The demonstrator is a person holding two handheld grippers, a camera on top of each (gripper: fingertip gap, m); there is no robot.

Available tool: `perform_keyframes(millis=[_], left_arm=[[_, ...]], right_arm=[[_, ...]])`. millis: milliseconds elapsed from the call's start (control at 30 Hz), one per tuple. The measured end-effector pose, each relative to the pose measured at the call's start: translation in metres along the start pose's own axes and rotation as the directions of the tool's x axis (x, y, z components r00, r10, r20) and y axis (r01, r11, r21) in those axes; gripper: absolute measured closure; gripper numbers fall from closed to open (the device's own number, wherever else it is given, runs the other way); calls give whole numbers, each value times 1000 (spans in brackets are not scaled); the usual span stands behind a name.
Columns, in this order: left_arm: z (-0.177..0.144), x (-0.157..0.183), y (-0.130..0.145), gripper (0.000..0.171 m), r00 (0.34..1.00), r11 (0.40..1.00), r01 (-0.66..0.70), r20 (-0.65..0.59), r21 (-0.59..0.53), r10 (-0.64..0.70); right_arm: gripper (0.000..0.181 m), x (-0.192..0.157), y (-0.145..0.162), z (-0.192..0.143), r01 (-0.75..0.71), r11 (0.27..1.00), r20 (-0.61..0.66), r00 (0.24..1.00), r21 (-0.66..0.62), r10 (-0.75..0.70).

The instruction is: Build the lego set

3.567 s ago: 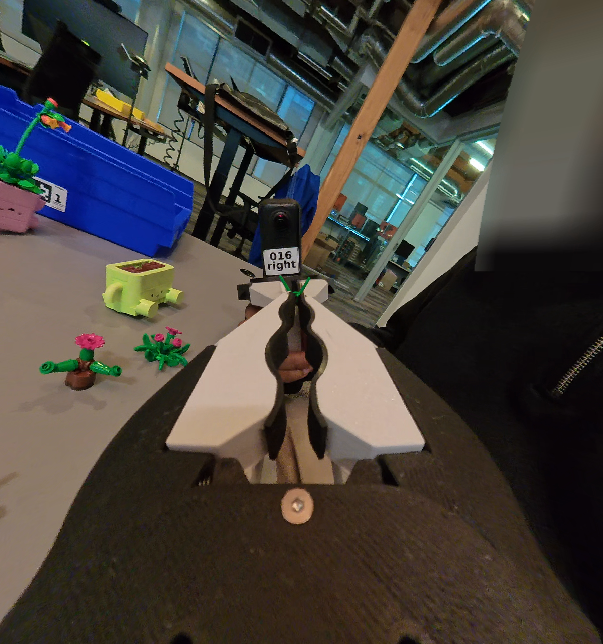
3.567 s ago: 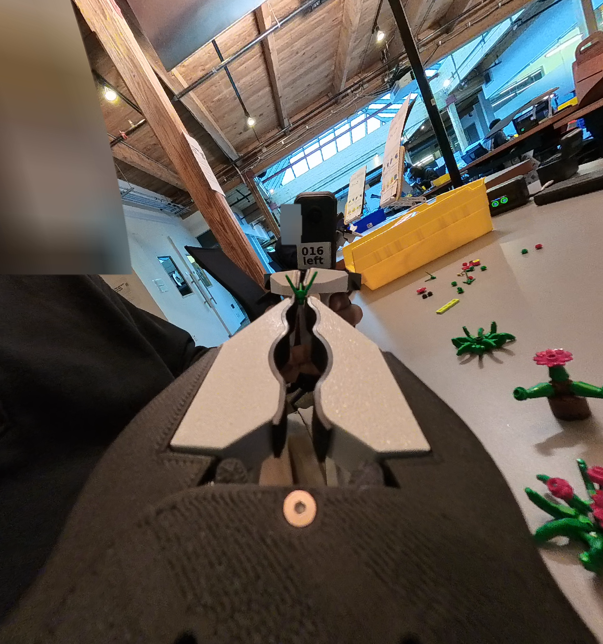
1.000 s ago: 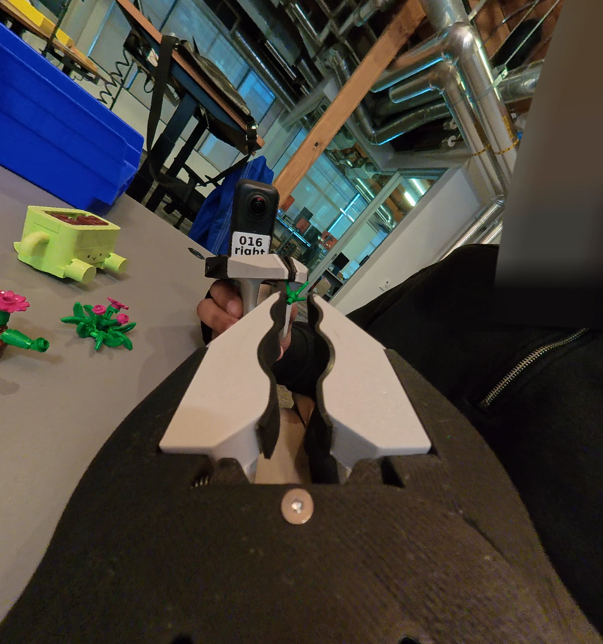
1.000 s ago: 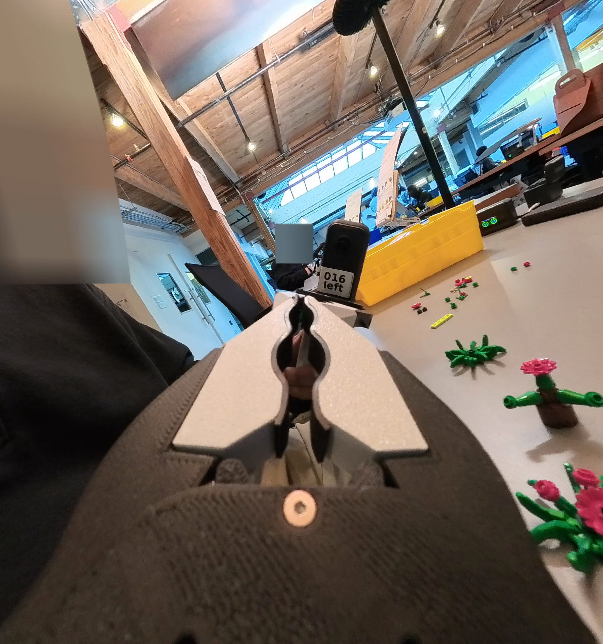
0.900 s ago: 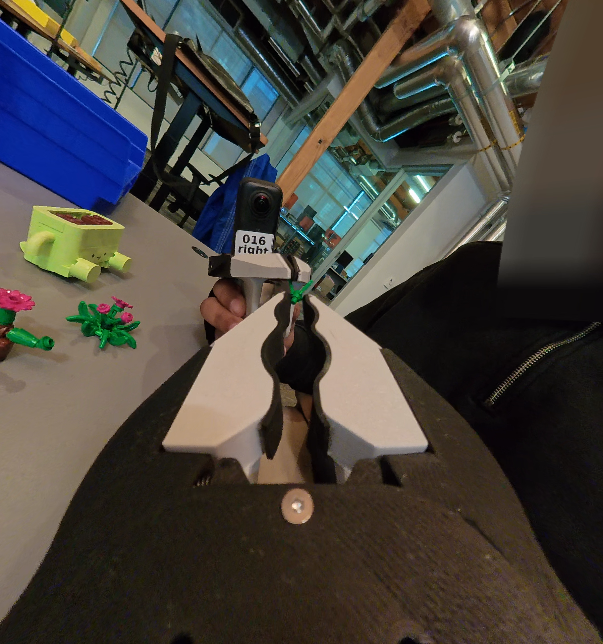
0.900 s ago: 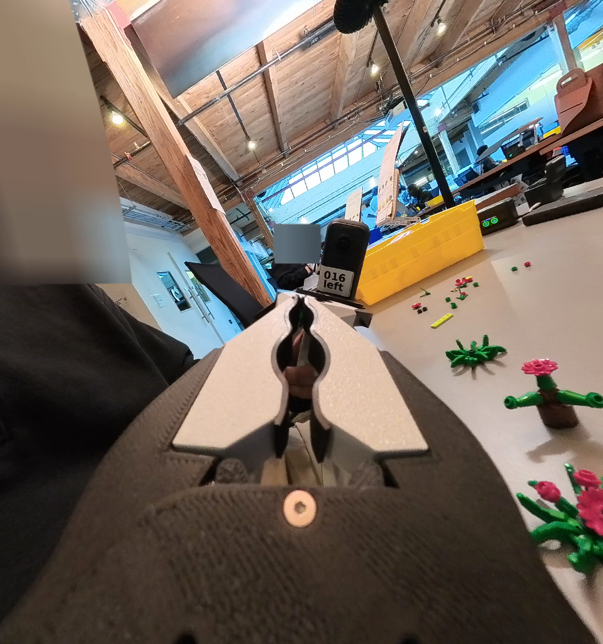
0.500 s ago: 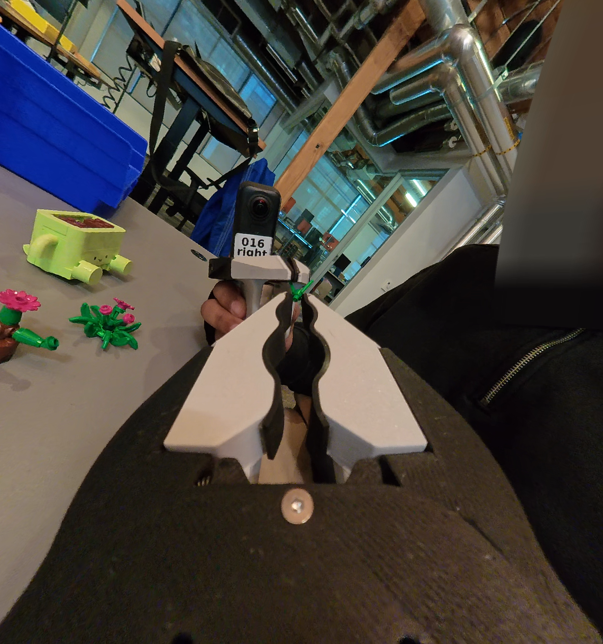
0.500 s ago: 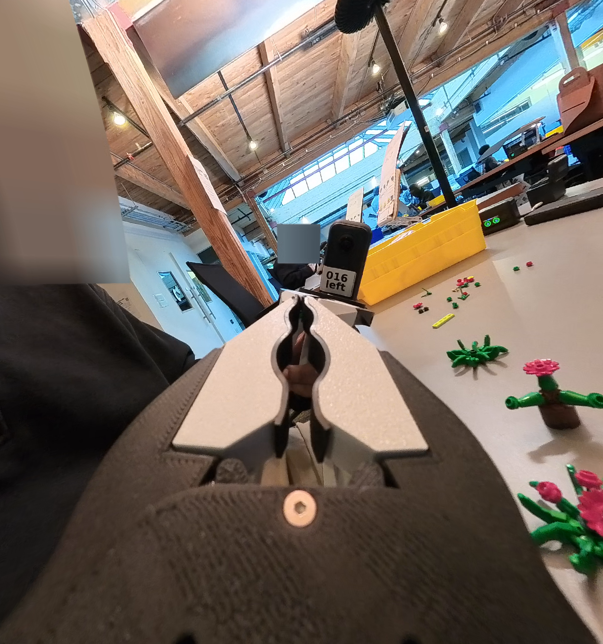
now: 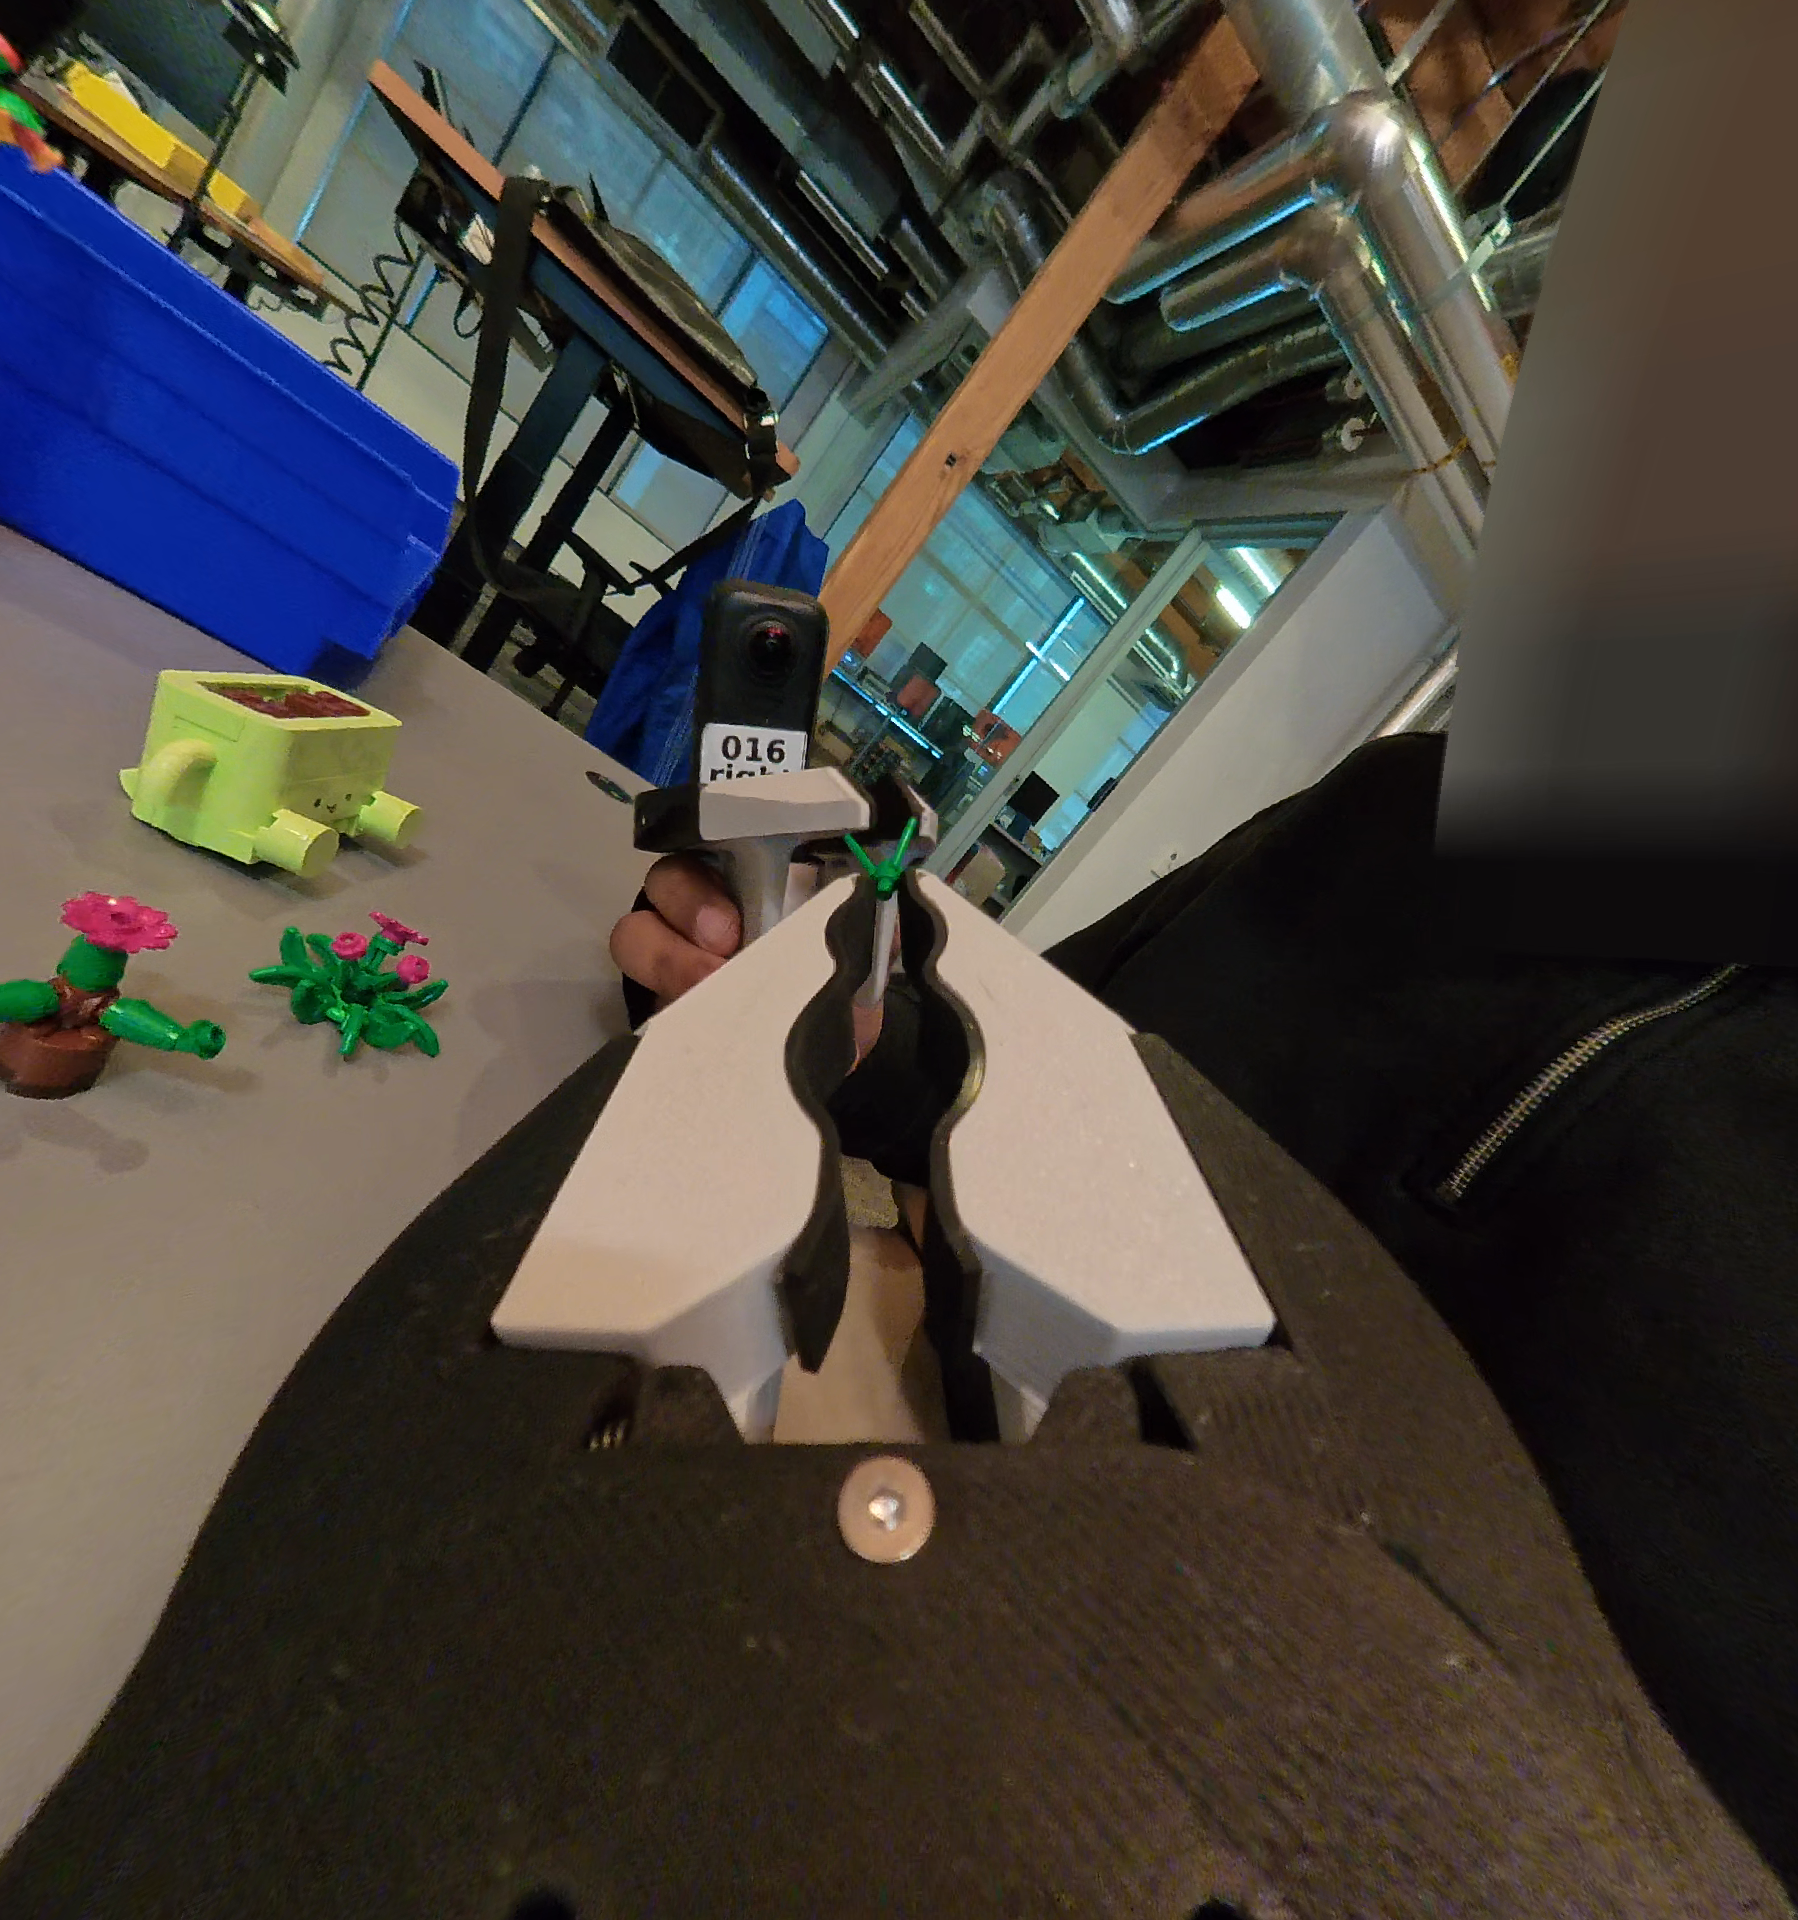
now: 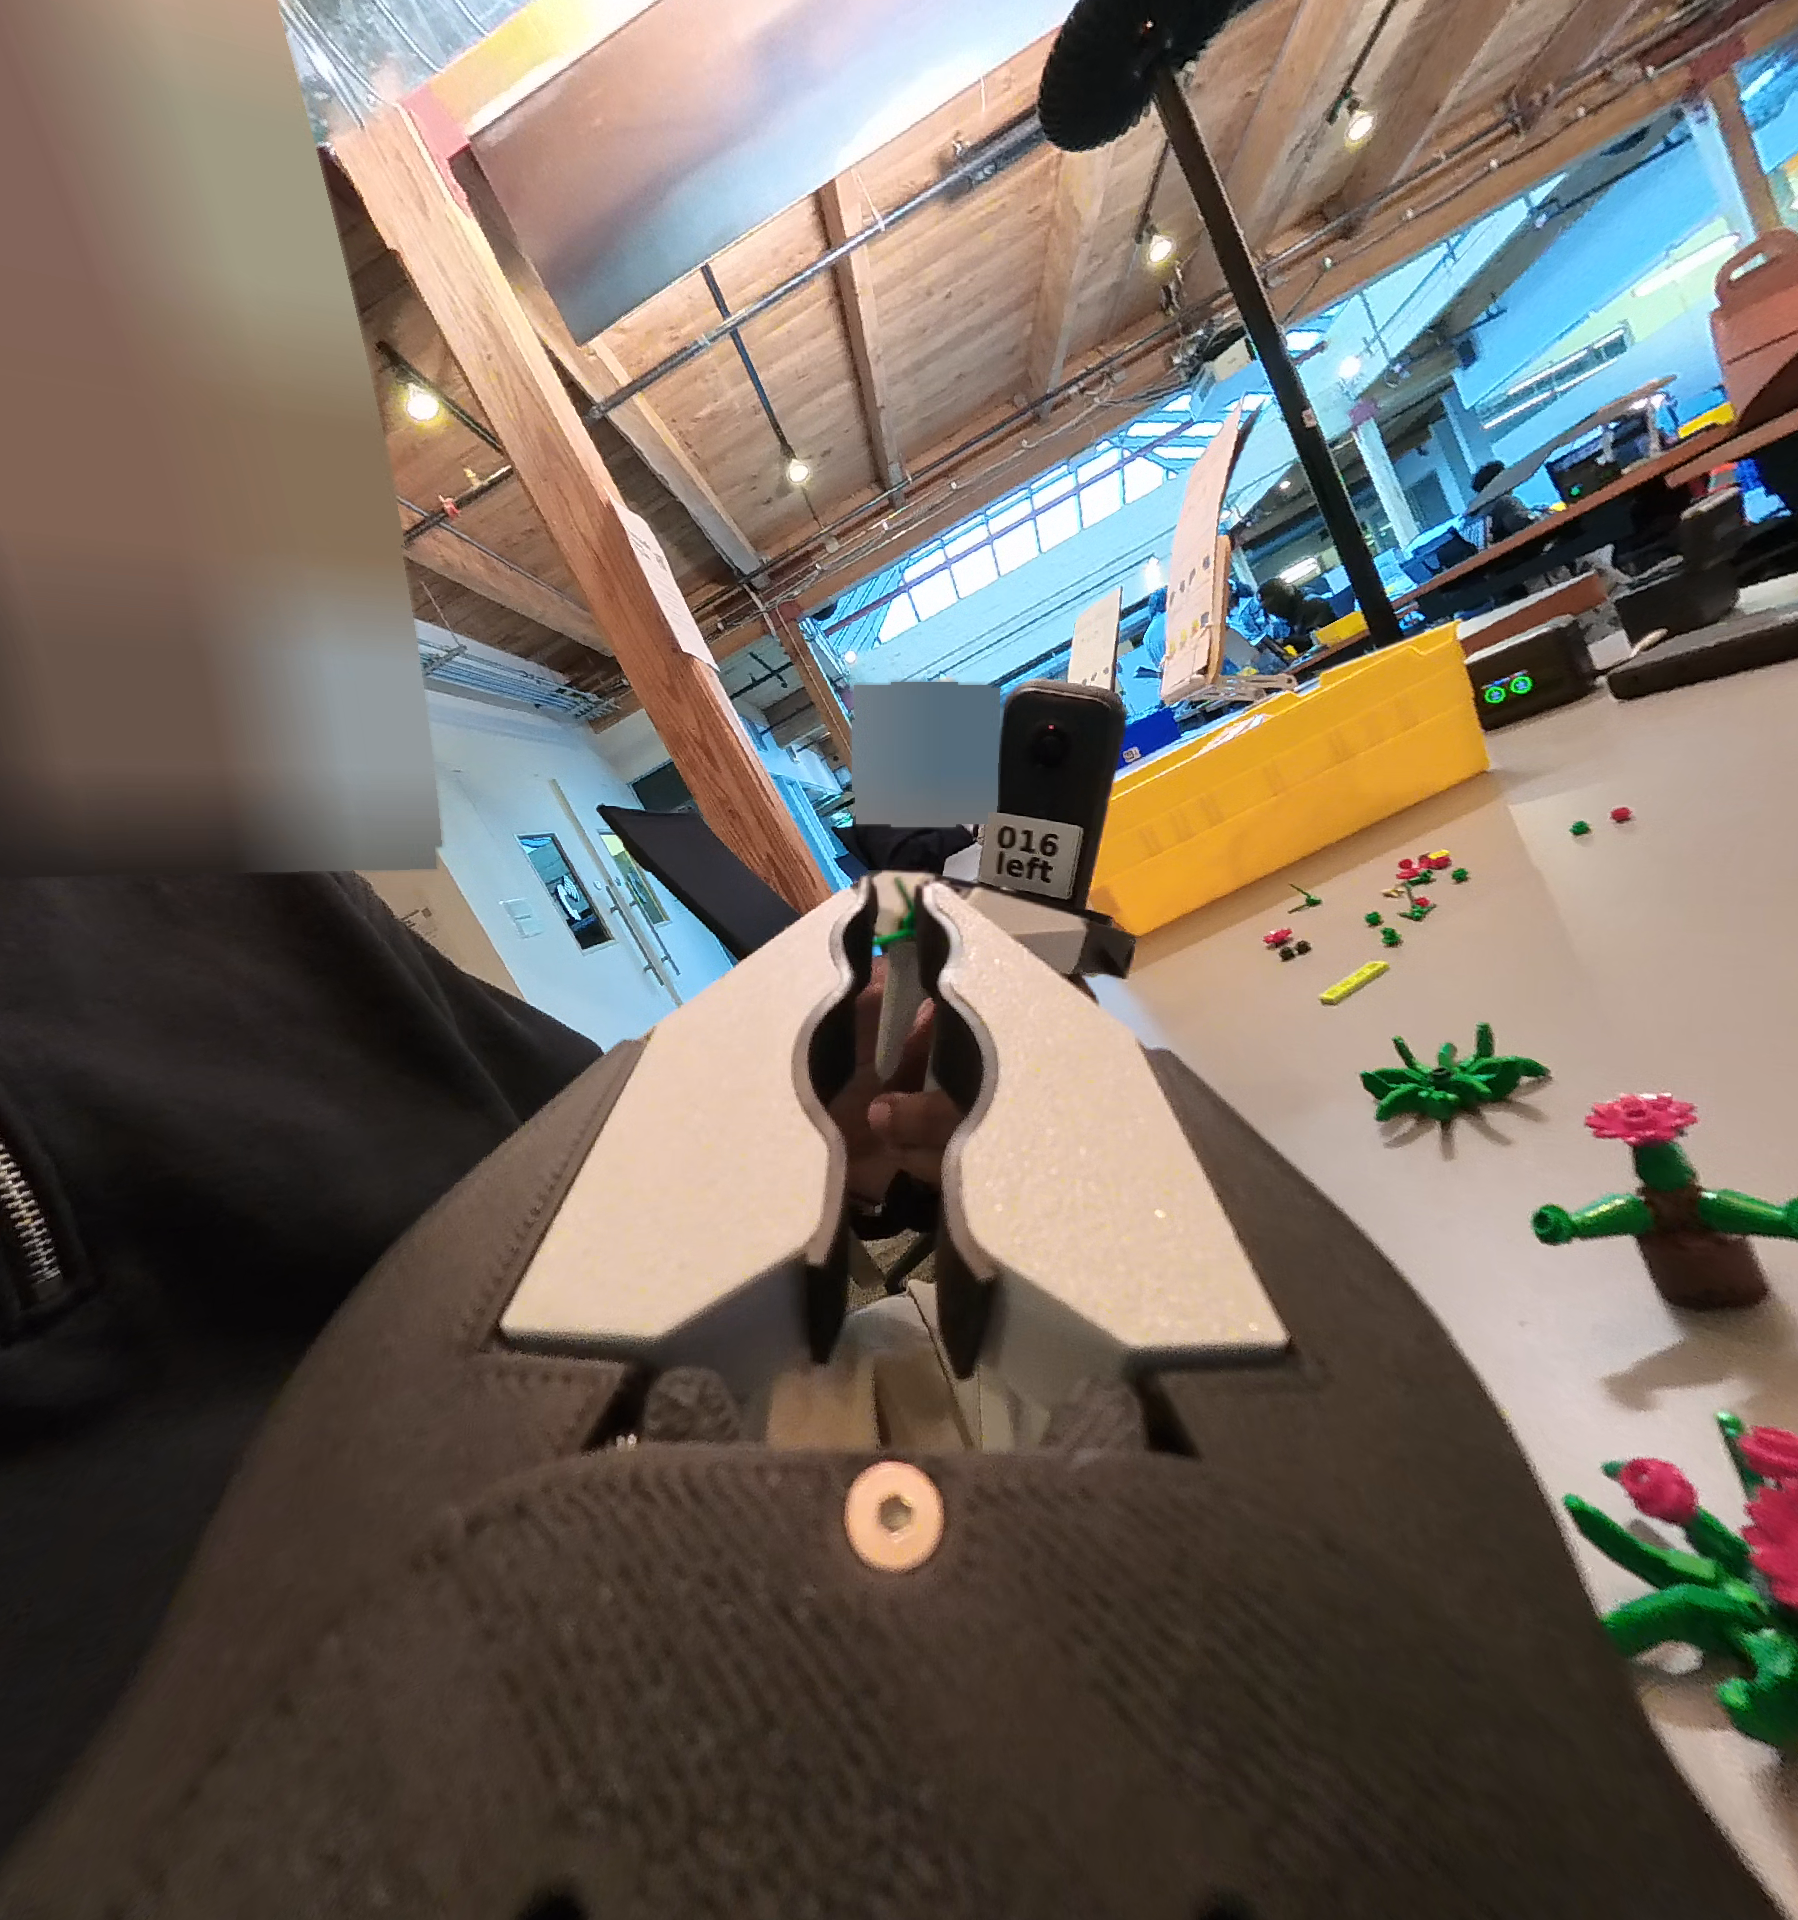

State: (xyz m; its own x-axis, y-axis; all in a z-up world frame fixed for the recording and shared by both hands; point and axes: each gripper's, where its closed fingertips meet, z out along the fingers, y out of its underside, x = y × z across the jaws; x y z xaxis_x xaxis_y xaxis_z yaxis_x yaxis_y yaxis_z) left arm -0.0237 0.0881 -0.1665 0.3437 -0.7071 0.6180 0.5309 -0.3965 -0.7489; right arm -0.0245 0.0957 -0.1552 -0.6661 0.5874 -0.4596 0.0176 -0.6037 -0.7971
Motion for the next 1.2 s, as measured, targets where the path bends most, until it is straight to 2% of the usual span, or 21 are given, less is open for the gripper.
perform_keyframes(millis=[167, 333, 433, 500, 567, 633, 700, 767, 867, 967, 1100, 1133, 1200], left_arm=[[-10, -3, -9, 170, 999, 999, -35, 35, 21, 34], [-27, -7, -25, 169, 994, 994, -67, 89, 90, 59], [-48, -8, -43, 169, 975, 979, -158, 178, 125, 135], [-83, -6, -71, 169, 892, 924, -344, 365, 168, 266], [-132, 0, -98, 169, 763, 849, -497, 557, 179, 329], [-181, 6, -115, 169, 627, 787, -595, 708, 164, 326], [-220, 6, -121, 169, 527, 765, -628, 801, 143, 283], [-242, 6, -122, 169, 499, 765, -625, 833, 156, 238], [-255, 2, -120, 169, 473, 774, -614, 857, 154, 205], [-257, -5, -116, 169, 462, 794, -593, 864, 135, 198], [-244, -25, -108, 169, 531, 844, -519, 825, 135, 194], [-240, -31, -105, 169, 544, 860, -495, 817, 127, 193], [-237, -39, -101, 169, 551, 882, -457, 815, 117, 178]], right_arm=[[175, -2, 1, 2, 13, 1000, 17, 1000, 0, -13], [176, -5, 3, 3, 16, 1000, 17, 1000, -3, -16], [177, -8, 3, 10, 16, 1000, 15, 1000, -7, -16], [177, -8, 4, 10, 18, 1000, 11, 1000, -9, -18], [177, -8, 4, 9, 21, 1000, 10, 1000, -9, -21], [179, -9, 3, 8, 25, 1000, 11, 1000, -7, -25], [181, -4, 5, 10, 52, 999, -9, 999, -5, -52], [181, -6, -2, 10, 118, 993, -74, 990, 15, -116], [181, -7, -16, 19, 227, 974, -169, 961, 18, -221], [181, 7, -18, 39, 245, 967, -256, 933, -65, -254], [181, 26, 6, 78, 217, 937, -273, 917, -273, -292], [180, 36, 15, 87, 227, 907, -278, 901, -355, -334], [181, 71, 33, 97, 227, 800, -334, 820, -555, -464]])
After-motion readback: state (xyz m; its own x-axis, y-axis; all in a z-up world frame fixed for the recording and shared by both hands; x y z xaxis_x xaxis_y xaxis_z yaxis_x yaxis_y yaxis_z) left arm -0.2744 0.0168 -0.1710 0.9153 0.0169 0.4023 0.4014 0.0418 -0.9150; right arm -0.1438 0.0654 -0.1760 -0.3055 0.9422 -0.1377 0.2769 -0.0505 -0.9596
